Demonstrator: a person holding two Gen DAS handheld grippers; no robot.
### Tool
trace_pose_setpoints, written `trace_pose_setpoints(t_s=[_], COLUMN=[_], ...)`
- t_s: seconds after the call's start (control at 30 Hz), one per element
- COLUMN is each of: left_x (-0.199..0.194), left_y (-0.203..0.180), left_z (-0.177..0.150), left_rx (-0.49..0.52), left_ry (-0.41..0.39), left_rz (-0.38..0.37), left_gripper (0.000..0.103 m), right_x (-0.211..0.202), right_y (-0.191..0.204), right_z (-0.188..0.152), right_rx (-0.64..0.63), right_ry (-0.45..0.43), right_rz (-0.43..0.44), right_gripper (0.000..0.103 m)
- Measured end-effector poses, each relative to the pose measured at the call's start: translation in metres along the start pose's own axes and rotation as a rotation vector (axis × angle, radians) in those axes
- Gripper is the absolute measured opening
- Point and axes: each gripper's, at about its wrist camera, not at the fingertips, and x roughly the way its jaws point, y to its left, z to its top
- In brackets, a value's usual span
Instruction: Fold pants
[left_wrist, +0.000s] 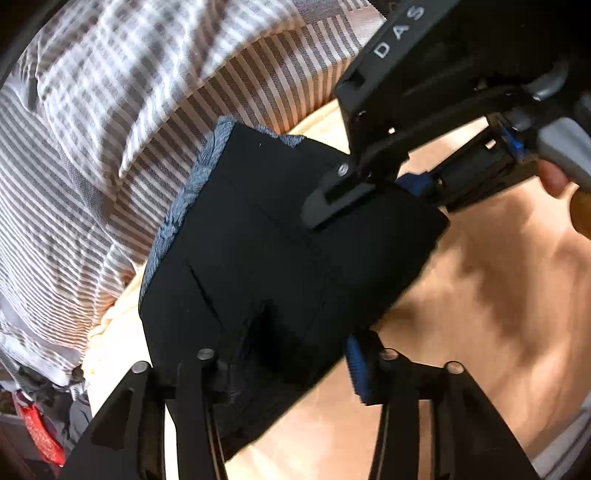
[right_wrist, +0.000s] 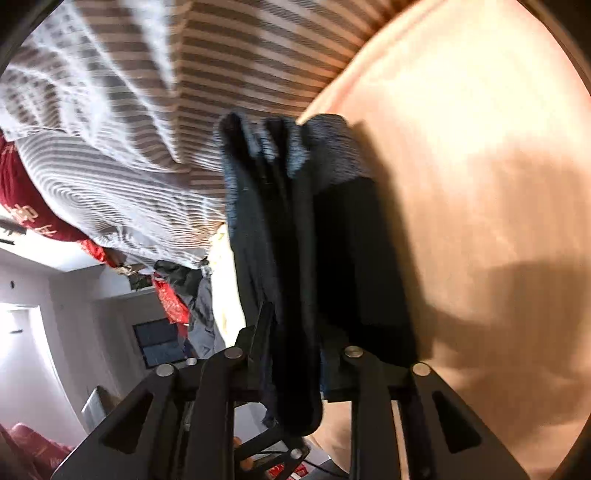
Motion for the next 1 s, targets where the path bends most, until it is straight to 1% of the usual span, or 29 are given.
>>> trace_pose_setpoints(t_s=[0.03, 0.07, 0.1, 0.13, 0.17, 0.2, 0.23, 0.27, 0.3, 0.33, 0.37, 0.4, 0.43, 0.47, 0.53, 0.57, 0.6, 0.63, 0.67, 0.7, 0.73, 0.77, 0.8, 0.87, 0.9, 1.0], left_x=[-0.005, -0.012, -0.018, -0.024, -0.029, -0.034, -0.035, -0.035, -0.031, -0.025, -0.018, -0.009, 0.001, 0.012, 0.026, 0.032, 0.04, 0.047, 0.051, 0.052, 0.051, 0.05, 0.047, 0.048, 0.049, 0.058], left_y=[0.007, 0.015, 0.02, 0.026, 0.033, 0.05, 0.061, 0.079, 0.094, 0.115, 0.13, 0.144, 0.16, 0.173, 0.18, 0.18, 0.178, 0.173, 0.167, 0.158, 0.146, 0.141, 0.134, 0.133, 0.135, 0.142], left_z=[-0.005, -0.012, -0.018, -0.022, -0.027, -0.032, -0.035, -0.037, -0.039, -0.041, -0.044, -0.046, -0.05, -0.055, -0.061, -0.063, -0.065, -0.068, -0.07, -0.072, -0.073, -0.073, -0.072, -0.072, -0.073, -0.075], left_rx=[-0.011, -0.024, -0.031, -0.039, -0.057, -0.11, -0.157, -0.233, -0.287, -0.38, -0.447, -0.523, -0.608, -0.677, -0.743, -0.749, -0.755, -0.757, -0.752, -0.741, -0.712, -0.697, -0.683, -0.698, -0.716, -0.726], left_ry=[0.011, 0.011, 0.006, 0.004, 0.002, -0.001, 0.001, 0.009, 0.016, 0.029, 0.045, 0.068, 0.086, 0.092, 0.114, 0.13, 0.155, 0.174, 0.183, 0.186, 0.184, 0.179, 0.17, 0.174, 0.181, 0.19], left_rz=[-0.043, -0.057, -0.064, -0.066, -0.062, -0.057, -0.058, -0.059, -0.061, -0.071, -0.082, -0.097, -0.111, -0.122, -0.146, -0.162, -0.184, -0.212, -0.24, -0.264, -0.261, -0.252, -0.233, -0.235, -0.251, -0.263], left_gripper=[0.067, 0.069, 0.07, 0.07, 0.07, 0.07, 0.07, 0.07, 0.07, 0.07, 0.07, 0.07, 0.07, 0.07, 0.07, 0.07, 0.07, 0.07, 0.07, 0.07, 0.07, 0.07, 0.07, 0.07, 0.07, 0.071], right_x=[-0.001, -0.001, -0.001, -0.006, -0.013, -0.013, -0.017, -0.017, -0.016, -0.013, -0.008, 0.003, 0.008, 0.008, 0.022, 0.025, 0.028, 0.024, 0.024, 0.018, 0.018, 0.015, 0.015, 0.014, 0.012, 0.015], right_y=[0.004, 0.011, 0.011, 0.018, 0.038, 0.038, 0.055, 0.067, 0.08, 0.09, 0.097, 0.103, 0.1, 0.1, 0.09, 0.087, 0.085, 0.082, 0.082, 0.077, 0.077, 0.067, 0.067, 0.059, 0.061, 0.071], right_z=[0.003, 0.004, 0.004, 0.004, 0.005, 0.005, 0.006, 0.009, 0.013, 0.017, 0.022, 0.032, 0.033, 0.033, 0.037, 0.034, 0.03, 0.018, 0.018, 0.009, 0.009, 0.002, 0.002, -0.001, 0.0, -0.005], right_rx=[0.001, -0.008, -0.008, -0.027, -0.087, -0.087, -0.142, -0.186, -0.233, -0.265, -0.296, -0.33, -0.335, -0.335, -0.315, -0.311, -0.315, -0.33, -0.33, -0.322, -0.322, -0.308, -0.308, -0.276, -0.263, -0.288], right_ry=[-0.004, -0.008, -0.008, -0.015, -0.046, -0.046, -0.072, -0.088, -0.102, -0.109, -0.111, -0.089, -0.075, -0.075, -0.019, -0.003, 0.002, -0.002, -0.002, 0.001, 0.001, 0.018, 0.018, 0.01, 0.005, 0.005], right_rz=[-0.038, -0.063, -0.063, -0.106, -0.216, -0.216, -0.283, -0.317, -0.344, -0.359, -0.379, -0.442, -0.472, -0.472, -0.509, -0.533, -0.548, -0.552, -0.552, -0.562, -0.562, -0.576, -0.576, -0.561, -0.553, -0.596], right_gripper=[0.029, 0.033, 0.036, 0.037, 0.04, 0.043, 0.045, 0.047, 0.049, 0.05, 0.05, 0.05, 0.05, 0.05, 0.031, 0.023, 0.019, 0.018, 0.016, 0.015, 0.015, 0.015, 0.015, 0.015, 0.015, 0.015])
